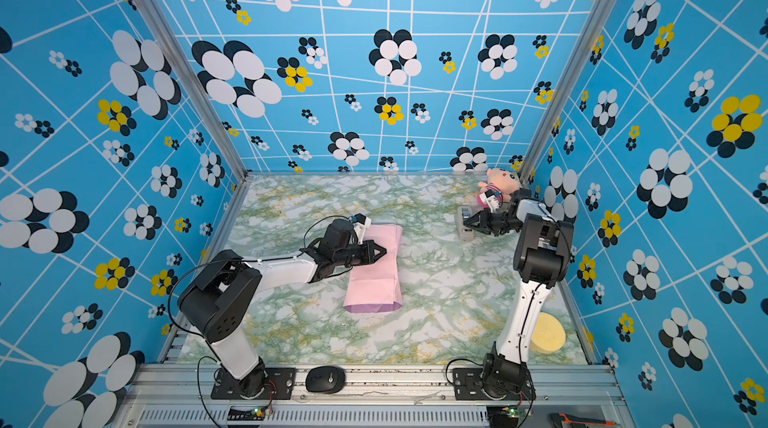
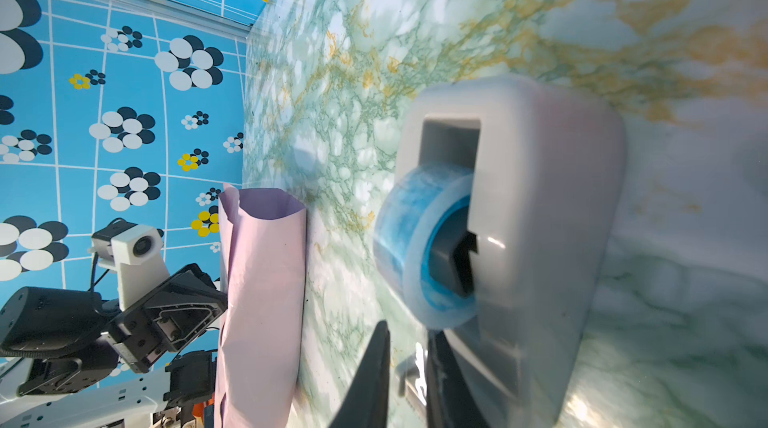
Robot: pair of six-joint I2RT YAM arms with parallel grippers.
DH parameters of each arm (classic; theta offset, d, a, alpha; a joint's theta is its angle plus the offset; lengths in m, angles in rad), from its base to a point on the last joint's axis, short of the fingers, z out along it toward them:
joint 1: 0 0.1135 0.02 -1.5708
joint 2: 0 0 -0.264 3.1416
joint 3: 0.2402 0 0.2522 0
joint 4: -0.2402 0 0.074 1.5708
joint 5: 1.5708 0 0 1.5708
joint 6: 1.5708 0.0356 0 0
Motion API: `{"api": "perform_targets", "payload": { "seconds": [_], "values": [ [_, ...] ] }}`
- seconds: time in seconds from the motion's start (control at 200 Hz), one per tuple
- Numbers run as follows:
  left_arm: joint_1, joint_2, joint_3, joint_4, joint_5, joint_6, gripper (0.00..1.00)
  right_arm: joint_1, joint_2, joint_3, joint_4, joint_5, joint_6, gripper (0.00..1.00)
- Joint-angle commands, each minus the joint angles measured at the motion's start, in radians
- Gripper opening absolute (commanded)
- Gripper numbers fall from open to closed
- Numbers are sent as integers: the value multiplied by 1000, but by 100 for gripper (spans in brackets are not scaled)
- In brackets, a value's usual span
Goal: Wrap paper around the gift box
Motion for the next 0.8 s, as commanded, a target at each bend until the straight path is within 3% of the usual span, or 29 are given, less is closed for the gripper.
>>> {"api": "perform_targets", "payload": {
  "seconds": [0.0, 0.215, 0.795],
  "values": [
    [-2, 73, -36, -173, -76, 3, 13, 11, 12, 18, -71, -8, -21, 16],
    [-2, 69, -37, -177, -77, 6, 13, 10, -49, 2, -75, 7, 39, 0],
    [1, 56, -50, -171, -80, 12, 13, 3, -131, -32, -90, -22, 156, 0]
  ]
}}
